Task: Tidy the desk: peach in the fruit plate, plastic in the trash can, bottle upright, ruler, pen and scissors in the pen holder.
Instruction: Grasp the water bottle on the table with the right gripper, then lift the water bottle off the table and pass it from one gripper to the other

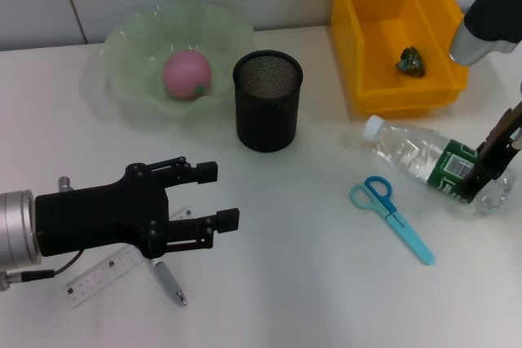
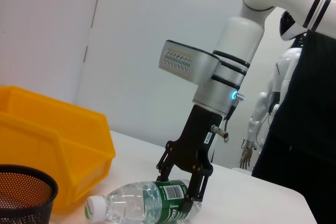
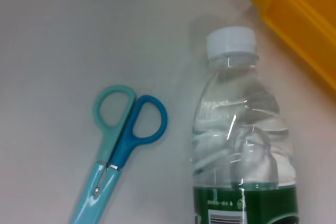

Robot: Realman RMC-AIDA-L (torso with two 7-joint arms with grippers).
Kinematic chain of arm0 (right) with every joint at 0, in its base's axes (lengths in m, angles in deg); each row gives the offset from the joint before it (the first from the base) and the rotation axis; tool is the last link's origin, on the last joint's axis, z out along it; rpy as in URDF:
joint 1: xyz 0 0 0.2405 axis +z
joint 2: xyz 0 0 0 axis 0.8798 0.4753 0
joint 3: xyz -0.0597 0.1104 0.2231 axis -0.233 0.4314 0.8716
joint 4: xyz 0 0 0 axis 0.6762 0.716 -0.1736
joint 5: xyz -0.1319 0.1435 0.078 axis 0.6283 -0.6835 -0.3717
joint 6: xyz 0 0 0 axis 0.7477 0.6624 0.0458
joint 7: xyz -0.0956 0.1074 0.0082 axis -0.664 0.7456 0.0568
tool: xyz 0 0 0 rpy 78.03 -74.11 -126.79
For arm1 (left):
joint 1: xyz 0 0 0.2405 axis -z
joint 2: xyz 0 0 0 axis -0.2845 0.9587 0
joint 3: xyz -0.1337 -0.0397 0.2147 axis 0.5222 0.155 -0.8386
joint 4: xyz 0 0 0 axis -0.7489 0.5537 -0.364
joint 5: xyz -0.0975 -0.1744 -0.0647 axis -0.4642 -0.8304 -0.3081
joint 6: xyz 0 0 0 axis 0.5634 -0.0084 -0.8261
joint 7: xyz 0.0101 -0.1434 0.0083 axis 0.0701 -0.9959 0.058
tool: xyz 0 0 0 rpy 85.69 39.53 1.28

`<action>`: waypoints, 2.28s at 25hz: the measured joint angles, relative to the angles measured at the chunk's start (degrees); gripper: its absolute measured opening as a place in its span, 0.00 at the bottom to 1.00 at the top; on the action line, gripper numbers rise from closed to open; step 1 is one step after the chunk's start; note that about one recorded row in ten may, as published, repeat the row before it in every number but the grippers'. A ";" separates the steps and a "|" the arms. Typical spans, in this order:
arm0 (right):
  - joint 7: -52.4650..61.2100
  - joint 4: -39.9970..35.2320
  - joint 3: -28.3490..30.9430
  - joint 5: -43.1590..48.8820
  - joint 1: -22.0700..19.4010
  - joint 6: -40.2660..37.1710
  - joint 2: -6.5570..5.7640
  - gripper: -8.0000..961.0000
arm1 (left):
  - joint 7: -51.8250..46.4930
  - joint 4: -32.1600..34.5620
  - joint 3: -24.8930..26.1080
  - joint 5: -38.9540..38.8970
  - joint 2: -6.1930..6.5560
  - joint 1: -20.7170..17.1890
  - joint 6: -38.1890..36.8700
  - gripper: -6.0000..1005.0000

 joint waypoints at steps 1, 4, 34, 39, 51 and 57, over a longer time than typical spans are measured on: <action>0.00 0.37 -0.01 0.00 -0.02 0.30 0.00 0.83 | 0.00 0.01 0.00 0.00 0.00 0.00 0.00 0.78; 0.01 1.05 -0.14 0.00 -0.03 0.99 0.00 0.83 | 0.00 0.01 0.00 0.00 0.07 0.00 -0.01 0.78; 0.03 5.71 -1.15 -0.01 0.91 5.94 0.56 0.84 | 0.00 0.10 0.53 -0.08 0.09 0.09 -0.10 0.78; 0.03 5.71 -1.49 -0.01 0.70 6.16 0.80 0.84 | 0.00 0.10 0.53 -0.08 0.08 0.09 -0.09 0.78; 0.81 5.59 -3.84 0.01 -0.04 6.85 1.46 0.83 | 0.00 0.10 0.53 -0.08 0.08 0.02 -0.10 0.78; 0.82 4.48 -4.12 0.00 -0.75 6.80 1.86 0.83 | 0.00 0.10 0.53 -0.07 0.09 0.00 -0.13 0.78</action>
